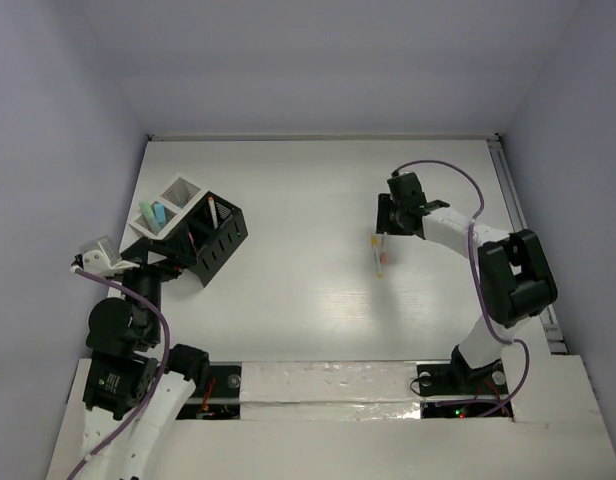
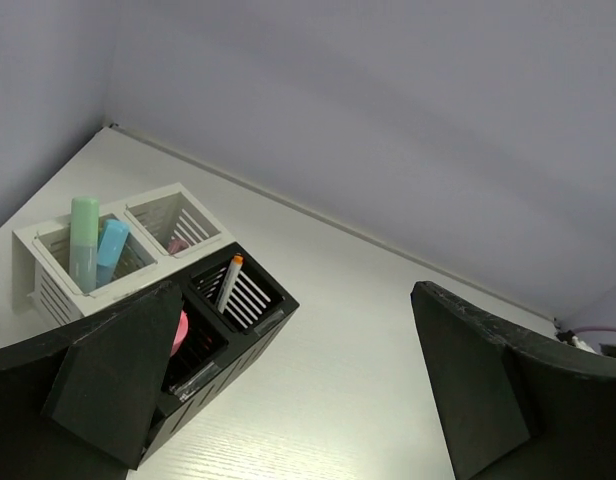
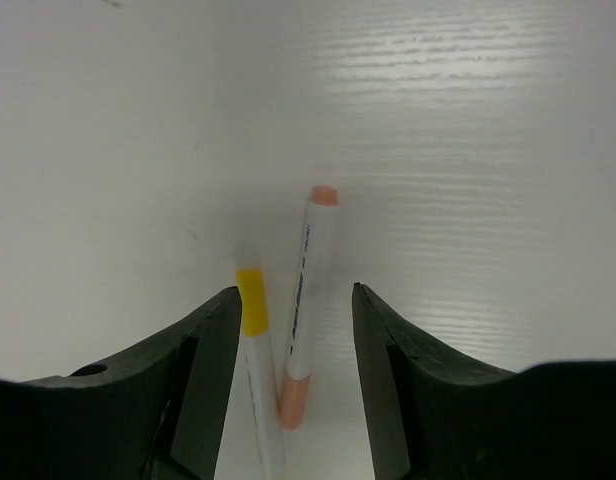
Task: Sort the stationery into containers
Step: Pick up the pen from the center of the board.
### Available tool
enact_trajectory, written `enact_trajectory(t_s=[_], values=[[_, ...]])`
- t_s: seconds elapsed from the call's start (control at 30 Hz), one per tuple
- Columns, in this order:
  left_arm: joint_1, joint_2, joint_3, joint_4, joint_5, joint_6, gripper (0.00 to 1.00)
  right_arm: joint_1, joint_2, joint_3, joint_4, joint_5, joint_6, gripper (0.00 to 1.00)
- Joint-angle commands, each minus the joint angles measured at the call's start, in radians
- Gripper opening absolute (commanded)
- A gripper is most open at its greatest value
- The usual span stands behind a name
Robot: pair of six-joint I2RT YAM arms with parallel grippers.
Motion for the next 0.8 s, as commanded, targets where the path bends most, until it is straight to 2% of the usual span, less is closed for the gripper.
enact_trajectory(t_s=[0.0,0.1,0.3,0.4,0.43,0.5,0.6,0.63,0.67,0.77], values=[[-0.007,-0.013,-0.006,0.05,0.005,0.015,0.99,-0.015,0.045,0.05,-0.05,-0.001,-0.019,0.54],[-0.007,-0.02,-0.006,0.049,0.01,0.015,0.99,-0.015,0.098,0.083,-0.067,-0.038,-0.027,0.54],[-0.016,-0.028,-0.005,0.047,0.005,0.017,0.99,-0.015,0.158,0.125,-0.102,-0.023,-0.028,0.44],[-0.016,-0.036,-0.005,0.049,-0.001,0.017,0.99,-0.015,0.189,0.145,-0.128,0.0,-0.03,0.35],[-0.016,-0.034,-0.005,0.049,-0.001,0.017,0.99,-0.015,0.192,0.146,-0.135,0.009,-0.031,0.28],[-0.016,-0.034,-0.003,0.047,0.001,0.015,0.99,-0.015,0.198,0.146,-0.141,0.017,-0.037,0.25],[-0.016,-0.039,-0.005,0.05,-0.003,0.014,0.99,-0.015,0.198,0.14,-0.142,0.034,-0.042,0.11],[-0.016,-0.037,-0.005,0.052,-0.003,0.015,0.99,-0.015,0.191,0.137,-0.141,0.048,-0.042,0.03],[-0.016,-0.034,-0.005,0.05,-0.001,0.017,0.99,-0.015,0.184,0.131,-0.127,0.06,-0.044,0.0],[-0.016,-0.036,-0.005,0.047,-0.001,0.017,0.99,-0.015,0.152,0.131,-0.103,0.098,-0.05,0.0]])
